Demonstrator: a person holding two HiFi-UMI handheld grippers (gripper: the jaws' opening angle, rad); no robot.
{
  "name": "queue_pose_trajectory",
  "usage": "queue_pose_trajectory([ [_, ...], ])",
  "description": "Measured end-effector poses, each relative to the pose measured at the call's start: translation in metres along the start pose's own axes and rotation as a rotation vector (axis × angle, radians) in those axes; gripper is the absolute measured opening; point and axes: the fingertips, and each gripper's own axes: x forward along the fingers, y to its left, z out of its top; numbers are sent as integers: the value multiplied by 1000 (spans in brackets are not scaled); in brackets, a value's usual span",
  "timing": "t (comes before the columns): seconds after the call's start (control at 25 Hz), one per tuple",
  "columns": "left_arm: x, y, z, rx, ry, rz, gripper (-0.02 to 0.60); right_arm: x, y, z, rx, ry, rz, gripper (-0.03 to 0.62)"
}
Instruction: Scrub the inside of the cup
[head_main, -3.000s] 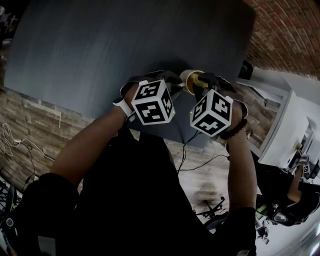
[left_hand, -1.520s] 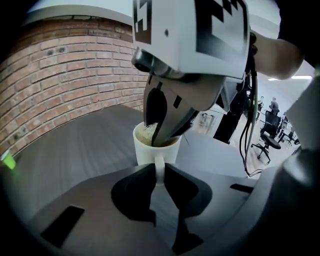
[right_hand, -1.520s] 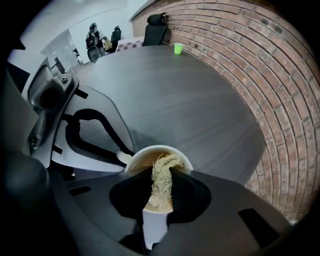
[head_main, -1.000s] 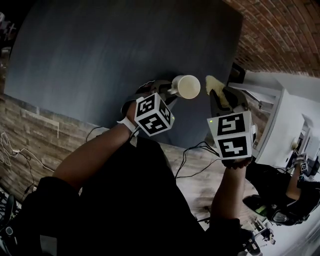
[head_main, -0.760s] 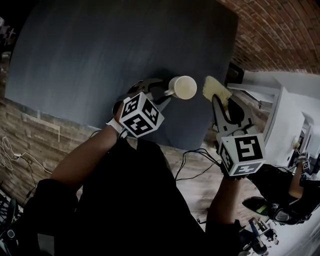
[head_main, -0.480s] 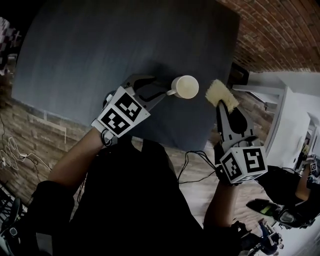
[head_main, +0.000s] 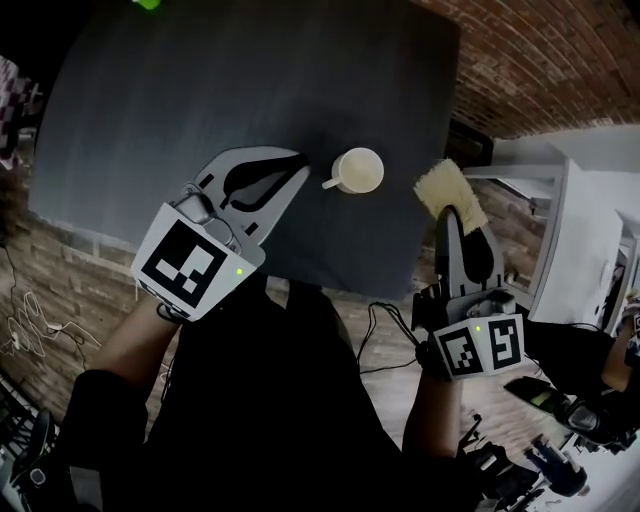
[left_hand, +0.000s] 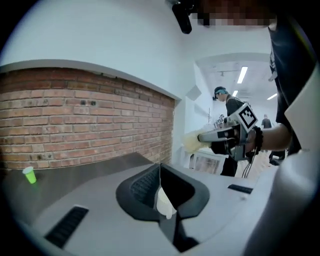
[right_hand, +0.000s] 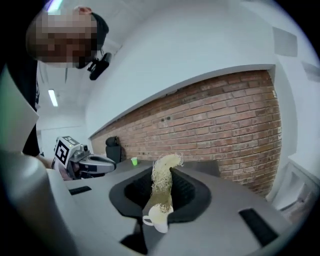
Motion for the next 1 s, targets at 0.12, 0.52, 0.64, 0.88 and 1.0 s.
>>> queue_pose_trajectory([
  [0.12,0,-11,28,-5,-74,-12,23,-7,8,11,7,-61,16,83],
  [0.52,12,-38,32,-37,-36,-59,25,-20,16,33,-24,-139,32,83],
  [0.64,17,-30,30,-67,-34,-47,25,-17,12,35,-29,-141,29,83],
  [0.88,13,-13,24,-79,-47,-28,25,-8,21,27,-29,-117,44,83],
  [1.0,11,-8,20,-87,-41,-24,25,-2,24,27,-17,-115,55,83],
])
